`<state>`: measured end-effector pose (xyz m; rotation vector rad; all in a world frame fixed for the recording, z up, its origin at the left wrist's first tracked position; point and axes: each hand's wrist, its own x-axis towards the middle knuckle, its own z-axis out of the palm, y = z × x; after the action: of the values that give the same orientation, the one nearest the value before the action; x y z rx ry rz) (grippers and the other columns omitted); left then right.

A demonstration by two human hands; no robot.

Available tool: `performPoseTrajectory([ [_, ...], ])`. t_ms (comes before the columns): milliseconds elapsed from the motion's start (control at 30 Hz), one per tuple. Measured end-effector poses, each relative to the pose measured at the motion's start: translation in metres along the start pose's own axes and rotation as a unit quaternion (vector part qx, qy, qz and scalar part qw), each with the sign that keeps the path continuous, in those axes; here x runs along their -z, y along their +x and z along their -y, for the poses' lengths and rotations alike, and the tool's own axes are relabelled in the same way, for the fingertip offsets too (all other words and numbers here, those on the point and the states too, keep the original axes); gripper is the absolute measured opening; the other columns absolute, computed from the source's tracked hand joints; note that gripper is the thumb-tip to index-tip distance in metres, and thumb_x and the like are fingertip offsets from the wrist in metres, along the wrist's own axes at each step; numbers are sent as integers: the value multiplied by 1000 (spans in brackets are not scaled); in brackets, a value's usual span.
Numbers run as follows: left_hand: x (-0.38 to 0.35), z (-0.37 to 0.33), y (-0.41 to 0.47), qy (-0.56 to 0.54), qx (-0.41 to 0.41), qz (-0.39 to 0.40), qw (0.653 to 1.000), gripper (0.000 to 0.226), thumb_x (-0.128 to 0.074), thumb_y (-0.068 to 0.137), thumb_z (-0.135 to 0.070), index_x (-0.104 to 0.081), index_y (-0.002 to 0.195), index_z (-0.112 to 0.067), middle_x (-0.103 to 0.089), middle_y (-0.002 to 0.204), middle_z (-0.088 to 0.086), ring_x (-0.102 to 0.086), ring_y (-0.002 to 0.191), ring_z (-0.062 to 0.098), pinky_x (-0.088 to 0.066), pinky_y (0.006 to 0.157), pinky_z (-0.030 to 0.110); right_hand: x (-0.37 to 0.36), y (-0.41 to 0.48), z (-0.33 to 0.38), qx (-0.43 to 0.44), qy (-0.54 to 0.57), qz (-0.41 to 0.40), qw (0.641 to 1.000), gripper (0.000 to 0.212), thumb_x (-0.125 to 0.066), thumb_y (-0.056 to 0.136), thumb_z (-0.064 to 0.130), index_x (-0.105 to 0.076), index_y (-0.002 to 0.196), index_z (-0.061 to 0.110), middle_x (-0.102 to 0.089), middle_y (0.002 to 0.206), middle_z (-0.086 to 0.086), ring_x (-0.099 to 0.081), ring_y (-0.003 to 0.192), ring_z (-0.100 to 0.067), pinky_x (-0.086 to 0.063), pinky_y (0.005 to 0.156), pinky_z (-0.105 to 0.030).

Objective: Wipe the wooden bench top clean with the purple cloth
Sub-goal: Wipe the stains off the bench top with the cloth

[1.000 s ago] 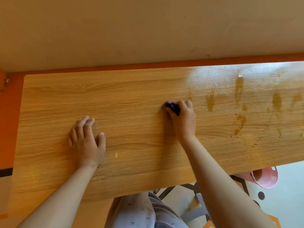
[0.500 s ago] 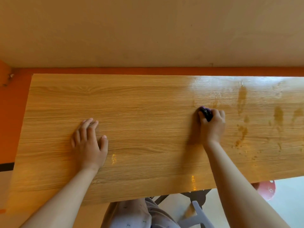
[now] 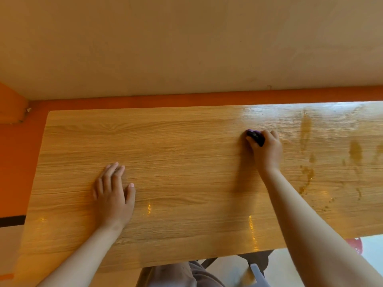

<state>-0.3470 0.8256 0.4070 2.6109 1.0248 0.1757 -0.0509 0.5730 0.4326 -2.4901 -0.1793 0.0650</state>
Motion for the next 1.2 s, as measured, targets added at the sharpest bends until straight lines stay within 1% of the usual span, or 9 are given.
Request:
performPoseTrajectory([
  [133, 6, -35, 5, -57, -1, -25, 998, 51, -40, 88, -35, -53, 128, -5, -46, 138, 13, -40, 127, 34, -29, 104, 48, 46, 24, -47, -95, -21, -46, 994, 33, -67, 86, 27, -62, 108, 3, -54, 111, -15, -55, 99, -31, -36, 80, -26],
  [300, -22, -114, 30, -97, -113, 26, 989, 51, -41, 91, -35, -49, 133, -8, -46, 140, 10, -40, 130, 28, -27, 108, 41, 51, 20, -49, -127, -60, -44, 989, 30, -65, 87, 27, -61, 107, 4, -53, 113, -13, -56, 96, -32, -36, 75, -27],
  [400, -47, -141, 55, -57, -156, 71, 984, 52, -38, 91, -35, -49, 133, -8, -47, 141, 11, -40, 132, 31, -29, 111, 46, 16, -6, -11, -40, -32, 2, 999, 23, -67, 86, 23, -61, 100, 6, -53, 104, -7, -55, 88, -25, -38, 72, -28],
  [533, -60, -153, 69, 3, -167, 69, 983, 52, -39, 89, -34, -51, 133, -10, -49, 141, 7, -40, 134, 26, -28, 111, 44, -39, -35, 44, 90, 23, 52, 994, 19, -70, 83, 26, -63, 92, 11, -50, 91, 4, -51, 81, -13, -40, 68, -23],
  [667, -62, -153, 69, 2, -162, 51, 986, 50, -45, 89, -32, -51, 134, -11, -49, 142, 5, -38, 135, 23, -26, 113, 43, -40, -10, 38, 134, 18, 58, 989, 22, -69, 84, 29, -61, 89, 9, -45, 87, 5, -48, 78, -12, -39, 65, -23],
  [900, -61, -157, 69, -14, -151, 45, 987, 52, -44, 87, -34, -51, 134, -12, -50, 141, 5, -38, 134, 24, -26, 112, 43, 29, 67, -43, -25, -23, -35, 999, 30, -68, 85, 26, -62, 102, 2, -54, 108, -14, -54, 93, -27, -35, 75, -24],
  [1033, -61, -157, 69, -6, -152, 46, 987, 53, -44, 87, -34, -51, 134, -11, -50, 141, 6, -39, 134, 25, -26, 112, 44, 44, 79, -62, -101, -31, -71, 992, 30, -66, 87, 26, -62, 107, 4, -53, 114, -14, -55, 99, -29, -38, 82, -25],
  [1100, -61, -157, 69, -5, -153, 46, 987, 53, -44, 87, -33, -51, 134, -11, -50, 141, 6, -39, 134, 25, -26, 112, 44, 33, 78, -51, -105, -52, -69, 991, 29, -67, 85, 25, -61, 105, 4, -53, 113, -13, -56, 97, -30, -42, 83, -31],
  [1200, -61, -157, 68, -1, -150, 46, 988, 53, -43, 87, -34, -50, 134, -11, -49, 142, 5, -38, 135, 24, -26, 112, 44, -6, 69, -8, -26, -22, -20, 999, 26, -70, 81, 23, -61, 97, 5, -56, 107, -11, -56, 92, -27, -44, 81, -34],
])
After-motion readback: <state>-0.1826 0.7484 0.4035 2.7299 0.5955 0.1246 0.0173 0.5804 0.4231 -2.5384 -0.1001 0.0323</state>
